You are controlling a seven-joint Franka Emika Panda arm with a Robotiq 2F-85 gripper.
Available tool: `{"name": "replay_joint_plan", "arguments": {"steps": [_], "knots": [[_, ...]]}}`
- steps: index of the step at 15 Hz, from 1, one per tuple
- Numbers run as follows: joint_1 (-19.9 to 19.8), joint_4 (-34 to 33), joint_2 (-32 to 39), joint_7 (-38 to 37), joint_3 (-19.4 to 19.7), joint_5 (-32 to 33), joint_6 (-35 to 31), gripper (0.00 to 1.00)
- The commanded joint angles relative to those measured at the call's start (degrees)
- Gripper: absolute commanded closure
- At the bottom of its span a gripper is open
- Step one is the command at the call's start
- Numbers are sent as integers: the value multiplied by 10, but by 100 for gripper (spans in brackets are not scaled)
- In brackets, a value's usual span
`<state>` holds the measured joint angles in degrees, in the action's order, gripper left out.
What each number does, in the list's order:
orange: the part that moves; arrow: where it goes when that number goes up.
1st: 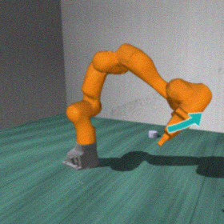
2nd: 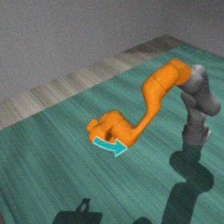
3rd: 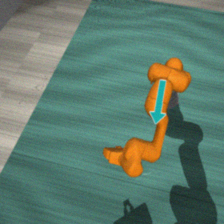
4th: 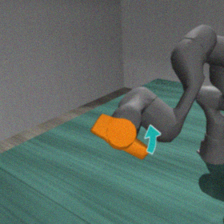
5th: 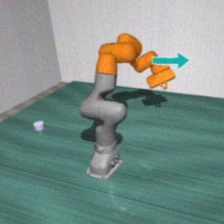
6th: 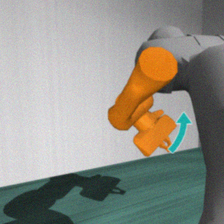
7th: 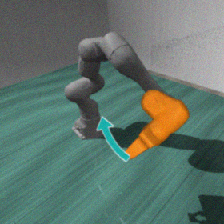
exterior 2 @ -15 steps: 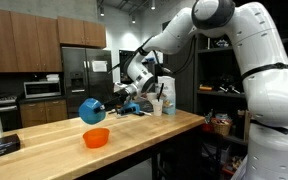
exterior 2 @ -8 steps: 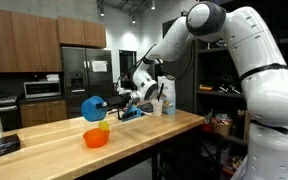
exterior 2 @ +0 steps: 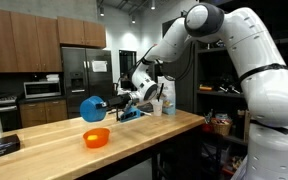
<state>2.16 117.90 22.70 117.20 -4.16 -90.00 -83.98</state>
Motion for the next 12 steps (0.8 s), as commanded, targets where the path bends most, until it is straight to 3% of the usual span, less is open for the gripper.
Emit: {"name": "replay_joint_plan", "arguments": {"steps": [1, 12], "knots": [[32, -11, -21, -15, 18, 65, -52, 99], [91, -17, -79, -63, -7, 325, -254, 99]]}}
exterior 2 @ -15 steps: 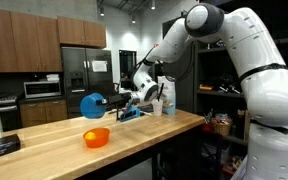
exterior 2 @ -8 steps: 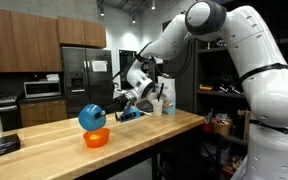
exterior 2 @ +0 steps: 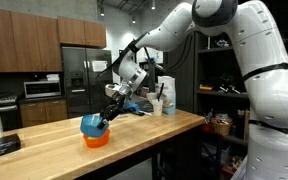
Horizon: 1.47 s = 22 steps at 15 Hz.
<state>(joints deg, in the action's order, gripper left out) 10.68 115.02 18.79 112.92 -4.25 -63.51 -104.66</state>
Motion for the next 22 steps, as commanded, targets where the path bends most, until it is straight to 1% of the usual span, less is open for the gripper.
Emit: {"name": "replay_joint_plan", "arguments": {"steps": [1, 7, 9, 12, 14, 16, 18, 20, 22], "knots": [[7, 14, -51, -24, -9, 83, -67, 99], [4, 31, -131, -51, -33, 203, -180, 99], [5, 39, -147, -72, -40, 261, -220, 99], [6, 62, -151, -124, -49, 365, -285, 99], [7, 85, -145, -174, -53, 442, -337, 99], [8, 109, -140, -248, -53, 531, -388, 99], [8, 127, -135, -328, -49, 622, -425, 99], [7, 137, -132, -407, -45, 704, -438, 99], [4, 140, -127, -463, -46, 752, -437, 99]]}}
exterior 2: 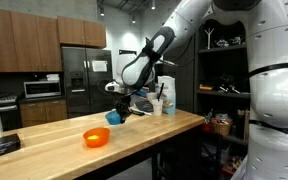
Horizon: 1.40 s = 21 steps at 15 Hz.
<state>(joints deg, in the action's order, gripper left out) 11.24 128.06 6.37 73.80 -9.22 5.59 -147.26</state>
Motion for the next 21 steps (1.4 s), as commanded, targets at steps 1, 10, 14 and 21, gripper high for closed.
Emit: {"name": "replay_joint_plan", "arguments": {"steps": [1, 10, 14, 21], "knots": [[-3, 10, -1, -93, 3, 76, -7, 99], [-26, 7, 34, -118, -6, 41, -6, 99], [-48, 8, 48, -91, -18, -32, -19, 99], [-78, 8, 55, -37, -39, -153, -27, 99]]}}
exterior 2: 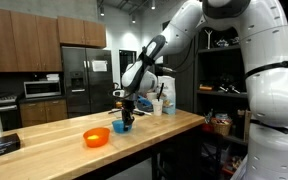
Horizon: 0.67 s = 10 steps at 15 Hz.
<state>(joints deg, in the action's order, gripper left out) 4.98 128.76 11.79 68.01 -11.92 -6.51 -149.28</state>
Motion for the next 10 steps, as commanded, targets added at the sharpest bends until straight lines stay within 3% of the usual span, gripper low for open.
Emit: {"name": "replay_joint_plan", "arguments": {"steps": [1, 2, 3, 10], "knots": [[-17, 1, 0, 24, -13, -39, -7, 99], [-16, 2, -1, 24, -12, -42, -6, 99], [-17, 2, -2, 25, -12, -45, -6, 77], [-14, 0, 1, 21, -12, -42, 4, 33]]}}
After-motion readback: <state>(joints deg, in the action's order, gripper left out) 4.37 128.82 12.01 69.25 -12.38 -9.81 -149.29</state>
